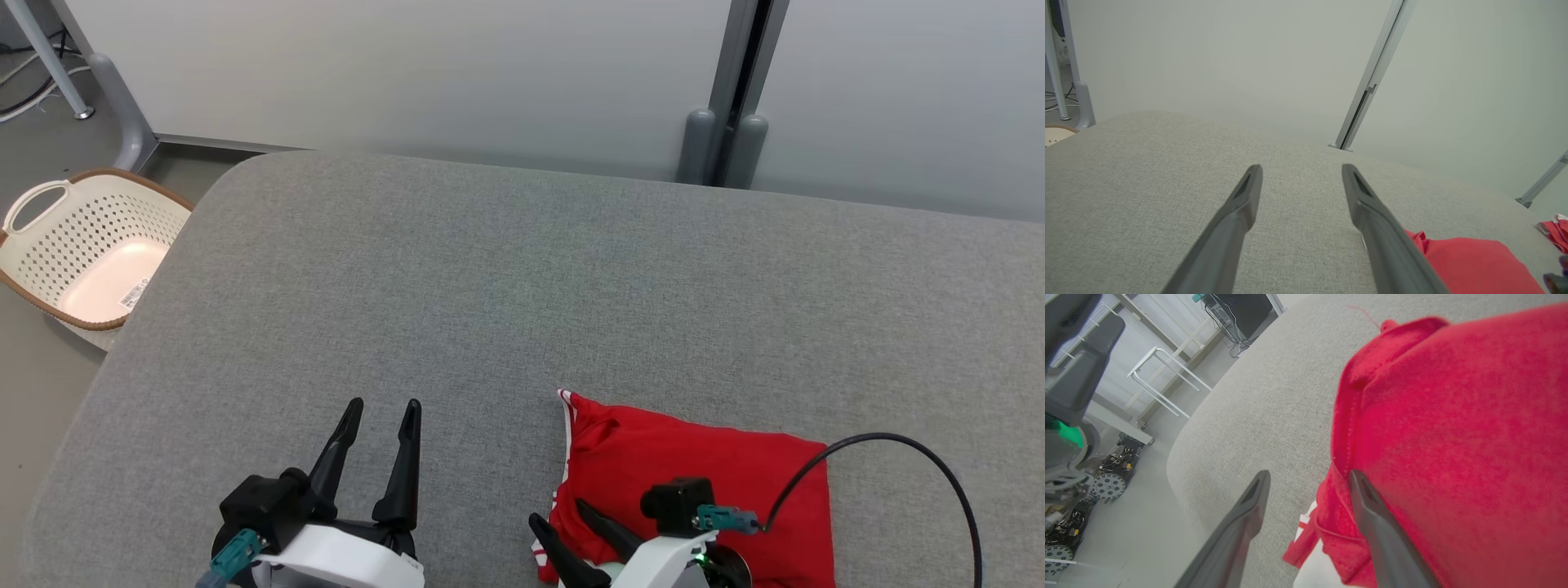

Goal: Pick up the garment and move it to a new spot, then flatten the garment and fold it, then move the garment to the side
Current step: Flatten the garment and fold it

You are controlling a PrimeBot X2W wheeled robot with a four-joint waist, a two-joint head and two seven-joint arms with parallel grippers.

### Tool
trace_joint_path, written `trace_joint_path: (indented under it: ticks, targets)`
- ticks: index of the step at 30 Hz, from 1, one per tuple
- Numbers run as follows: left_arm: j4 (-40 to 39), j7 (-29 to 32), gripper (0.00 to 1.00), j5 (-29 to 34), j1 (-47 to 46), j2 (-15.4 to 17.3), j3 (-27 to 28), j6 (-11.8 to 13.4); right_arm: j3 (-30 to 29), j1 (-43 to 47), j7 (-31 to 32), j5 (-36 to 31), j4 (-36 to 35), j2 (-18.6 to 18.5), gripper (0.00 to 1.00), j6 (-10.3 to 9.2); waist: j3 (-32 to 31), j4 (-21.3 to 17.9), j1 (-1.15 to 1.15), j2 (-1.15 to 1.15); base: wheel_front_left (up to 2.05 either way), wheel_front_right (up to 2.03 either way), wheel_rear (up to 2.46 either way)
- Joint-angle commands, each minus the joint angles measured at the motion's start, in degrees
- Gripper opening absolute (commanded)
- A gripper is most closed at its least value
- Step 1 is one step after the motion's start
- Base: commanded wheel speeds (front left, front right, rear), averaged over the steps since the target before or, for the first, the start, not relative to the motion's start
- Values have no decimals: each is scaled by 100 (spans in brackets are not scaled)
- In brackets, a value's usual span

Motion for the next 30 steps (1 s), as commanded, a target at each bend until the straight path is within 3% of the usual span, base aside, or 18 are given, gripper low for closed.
trace_joint_path:
  ticks: [1,7,12,15,20,24,27,30]
  targets:
    - [5,-26,100,-10,-70,21,14,16,20,-60,-11,22,17,-5,100,0,-8,-12,0,0,0,0,0]
    - [-11,-26,100,20,-47,22,96,46,92,-388,-284,337,-19,-8,100,0,-107,-222,0,0,0,0,0]
    - [-88,-26,100,32,7,22,202,42,-269,-780,-601,-152,195,-9,100,0,-241,-506,0,0,0,0,0]
    - [-161,-26,100,18,3,20,255,44,-778,-949,-736,-741,403,-30,100,-1,-317,-689,0,0,0,0,0]
    - [-293,-26,100,12,-3,19,330,102,-1805,-796,-843,-1833,283,-381,100,0,-415,-958,0,0,0,0,0]
    - [-367,-26,100,60,31,21,370,134,-2721,-343,-864,-2745,-271,-675,100,0,-441,-1097,0,0,0,0,0]
    - [-411,-26,100,160,75,23,420,174,-3502,207,-863,-3312,-978,-657,100,0,-454,-1159,0,0,0,0,0]
    - [-501,-26,100,715,117,16,420,218,-4038,771,-864,-3862,-1731,-602,100,0,-446,-1202,0,0,0,0,0]
